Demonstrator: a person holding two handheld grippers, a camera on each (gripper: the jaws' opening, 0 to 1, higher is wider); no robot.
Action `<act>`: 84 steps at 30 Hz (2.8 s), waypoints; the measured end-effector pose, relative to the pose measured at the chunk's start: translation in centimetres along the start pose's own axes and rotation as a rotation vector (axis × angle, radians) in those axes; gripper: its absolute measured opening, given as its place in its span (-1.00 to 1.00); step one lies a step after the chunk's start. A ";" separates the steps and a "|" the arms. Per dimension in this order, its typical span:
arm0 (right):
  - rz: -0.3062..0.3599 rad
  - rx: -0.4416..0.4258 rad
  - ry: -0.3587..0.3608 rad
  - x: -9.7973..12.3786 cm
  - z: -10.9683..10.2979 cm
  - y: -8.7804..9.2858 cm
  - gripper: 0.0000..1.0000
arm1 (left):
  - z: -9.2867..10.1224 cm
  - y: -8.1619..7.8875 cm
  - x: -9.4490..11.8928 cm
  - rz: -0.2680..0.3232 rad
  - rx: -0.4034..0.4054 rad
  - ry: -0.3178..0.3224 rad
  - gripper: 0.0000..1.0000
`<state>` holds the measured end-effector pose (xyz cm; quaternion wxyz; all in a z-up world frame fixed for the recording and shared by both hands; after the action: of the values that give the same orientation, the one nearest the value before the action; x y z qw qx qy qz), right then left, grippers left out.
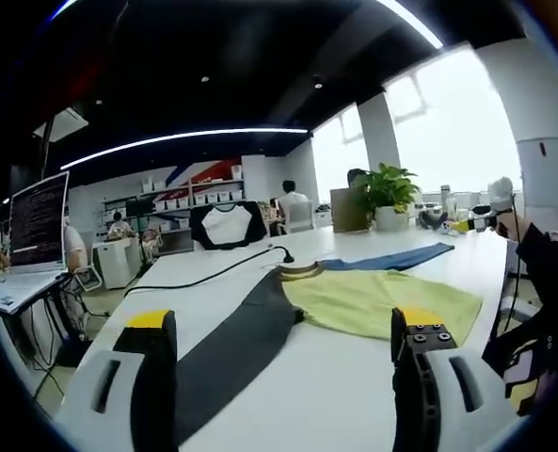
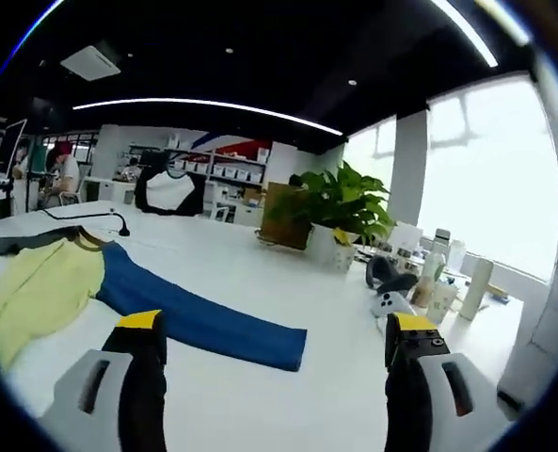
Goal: Fold the garment on the visible template until the final outline fits inside the template.
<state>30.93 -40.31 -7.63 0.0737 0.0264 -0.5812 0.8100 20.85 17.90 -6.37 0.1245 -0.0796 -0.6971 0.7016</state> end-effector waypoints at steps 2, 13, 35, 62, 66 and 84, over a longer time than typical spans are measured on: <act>0.002 -0.001 -0.014 0.5 -0.5 0.0 0.99 | 0.2 0.0 -0.1 0.003 0.003 0.012 0.99; 0.119 -0.070 -0.155 3.4 -4.1 -1.7 0.99 | 1.1 0.3 -0.7 -0.008 -0.010 0.055 0.94; 0.151 0.025 -0.405 5.7 -9.3 -3.3 0.99 | 6.6 2.4 -3.8 -0.091 -0.029 0.270 0.70; 0.049 0.065 -0.637 5.6 -14.6 -0.2 0.95 | 13.9 6.5 -5.4 -0.217 -0.183 0.585 -0.05; 0.044 0.068 -0.643 5.6 -14.8 0.0 0.94 | 15.1 7.2 -5.4 -0.244 -0.185 0.637 -0.17; -0.036 0.097 -0.764 6.2 -16.5 0.7 0.67 | 15.1 8.4 -6.0 -0.281 -0.081 0.655 -0.80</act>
<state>25.39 -24.34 -12.82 -0.1355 0.3400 -0.5271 0.7670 21.77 1.72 -14.88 0.4334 -0.2087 -0.6514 0.5867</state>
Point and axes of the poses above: the point that each gripper's makers call its tool centre point, and the gripper's own axes: x roughly backward along the fingers, z roughly to its right, y roughly out of its underside, the point moved 9 cm from there along x, roughly backward along the fingers, and after that the axes turned 7 degrees about x, right-handed, at the moved point
